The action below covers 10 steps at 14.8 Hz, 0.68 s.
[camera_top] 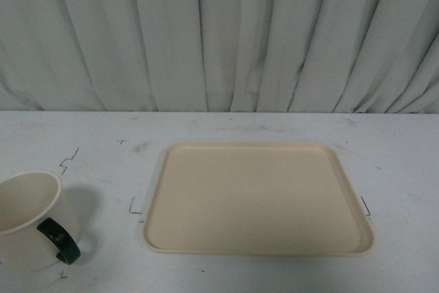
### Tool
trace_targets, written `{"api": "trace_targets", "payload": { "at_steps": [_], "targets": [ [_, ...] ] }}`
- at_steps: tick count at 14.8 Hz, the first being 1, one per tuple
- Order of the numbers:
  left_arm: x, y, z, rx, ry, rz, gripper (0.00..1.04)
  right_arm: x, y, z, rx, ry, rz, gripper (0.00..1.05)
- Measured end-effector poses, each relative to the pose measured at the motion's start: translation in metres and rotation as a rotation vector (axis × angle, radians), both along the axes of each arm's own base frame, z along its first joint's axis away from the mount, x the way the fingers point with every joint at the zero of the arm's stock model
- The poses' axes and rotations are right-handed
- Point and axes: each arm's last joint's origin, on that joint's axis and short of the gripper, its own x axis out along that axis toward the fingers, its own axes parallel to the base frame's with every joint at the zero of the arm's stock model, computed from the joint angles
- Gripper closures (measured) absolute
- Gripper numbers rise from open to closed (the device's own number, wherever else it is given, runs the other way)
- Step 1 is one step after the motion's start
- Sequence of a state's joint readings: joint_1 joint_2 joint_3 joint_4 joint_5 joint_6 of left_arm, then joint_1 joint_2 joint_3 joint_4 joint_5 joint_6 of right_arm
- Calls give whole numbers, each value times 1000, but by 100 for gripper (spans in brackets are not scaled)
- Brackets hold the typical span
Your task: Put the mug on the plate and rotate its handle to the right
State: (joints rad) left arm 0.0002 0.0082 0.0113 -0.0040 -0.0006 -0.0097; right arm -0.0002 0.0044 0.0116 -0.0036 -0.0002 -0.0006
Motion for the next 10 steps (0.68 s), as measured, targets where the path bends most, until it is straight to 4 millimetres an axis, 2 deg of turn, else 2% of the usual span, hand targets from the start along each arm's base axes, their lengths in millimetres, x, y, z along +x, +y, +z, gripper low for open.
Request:
{"api": "trace_targets", "payload": {
  "at_steps": [7, 8, 10],
  "targets": [
    [6, 1, 7, -3, 10, -26, 7, 0, 0, 0, 0, 0, 0, 6],
    [10, 2, 16, 1, -7, -34, 7, 0, 0, 0, 0, 0, 0, 6],
    [30, 2, 49, 55, 1, -32, 7, 0, 0, 0, 0, 0, 0, 6]
  ]
}}
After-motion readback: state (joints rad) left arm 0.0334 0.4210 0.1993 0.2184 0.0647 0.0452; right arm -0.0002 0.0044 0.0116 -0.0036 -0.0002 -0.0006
